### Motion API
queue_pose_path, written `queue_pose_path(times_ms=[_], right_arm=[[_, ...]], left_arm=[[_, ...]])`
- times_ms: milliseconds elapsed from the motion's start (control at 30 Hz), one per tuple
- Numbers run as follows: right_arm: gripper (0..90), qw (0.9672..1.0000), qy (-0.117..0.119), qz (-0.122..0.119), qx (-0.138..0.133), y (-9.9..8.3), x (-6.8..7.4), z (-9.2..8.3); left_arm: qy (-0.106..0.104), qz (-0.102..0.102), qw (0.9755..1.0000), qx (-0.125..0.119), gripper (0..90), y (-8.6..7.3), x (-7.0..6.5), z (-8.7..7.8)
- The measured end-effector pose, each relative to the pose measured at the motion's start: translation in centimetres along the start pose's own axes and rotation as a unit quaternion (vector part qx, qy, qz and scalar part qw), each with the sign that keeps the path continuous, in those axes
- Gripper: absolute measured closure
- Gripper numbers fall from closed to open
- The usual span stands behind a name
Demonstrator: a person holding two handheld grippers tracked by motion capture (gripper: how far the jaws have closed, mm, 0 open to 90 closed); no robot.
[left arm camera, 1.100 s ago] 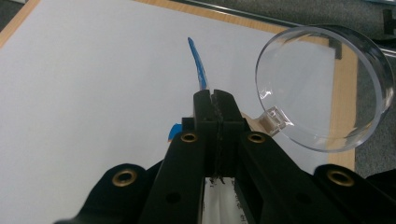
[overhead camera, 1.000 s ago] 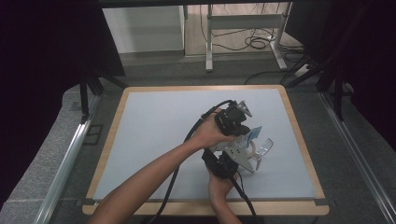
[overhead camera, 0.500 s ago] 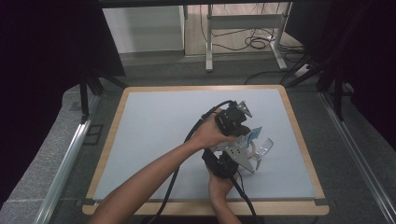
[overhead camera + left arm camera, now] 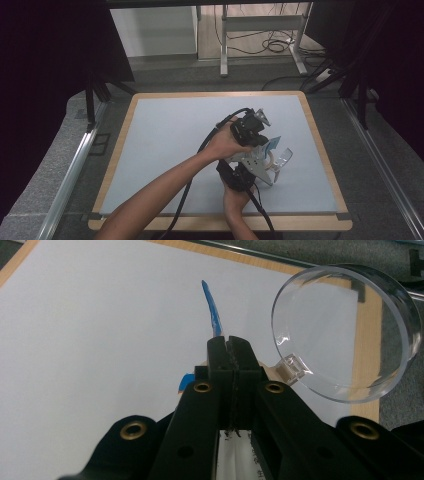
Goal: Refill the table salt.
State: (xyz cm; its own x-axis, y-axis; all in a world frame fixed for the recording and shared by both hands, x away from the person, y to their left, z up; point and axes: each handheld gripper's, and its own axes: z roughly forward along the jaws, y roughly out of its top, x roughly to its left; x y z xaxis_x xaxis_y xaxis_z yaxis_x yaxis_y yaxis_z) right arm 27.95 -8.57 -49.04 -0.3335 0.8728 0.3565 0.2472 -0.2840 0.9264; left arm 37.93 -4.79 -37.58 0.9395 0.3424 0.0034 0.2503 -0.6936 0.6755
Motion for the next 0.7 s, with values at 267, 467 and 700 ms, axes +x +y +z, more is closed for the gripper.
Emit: queue_pose_path(times_ms=[267, 467, 700], right_arm=[[46.2, 1.0000, -0.002, -0.002, -0.003, 0.04, -0.05, -0.04], [46.3, 1.0000, 0.000, 0.002, -0.002, 0.04, 0.04, -0.04], [46.3, 1.0000, 0.001, 0.004, -0.003, 0.04, 0.16, -0.03]], left_arm=[[-0.001, 0.001, 1.0000, -0.003, 90.0, 0.05, -0.11, 0.04], [0.000, 0.001, 1.0000, -0.001, 90.0, 0.02, -0.09, -0.02], [0.000, 0.002, 1.0000, 0.001, 90.0, -0.01, -0.09, -0.13]])
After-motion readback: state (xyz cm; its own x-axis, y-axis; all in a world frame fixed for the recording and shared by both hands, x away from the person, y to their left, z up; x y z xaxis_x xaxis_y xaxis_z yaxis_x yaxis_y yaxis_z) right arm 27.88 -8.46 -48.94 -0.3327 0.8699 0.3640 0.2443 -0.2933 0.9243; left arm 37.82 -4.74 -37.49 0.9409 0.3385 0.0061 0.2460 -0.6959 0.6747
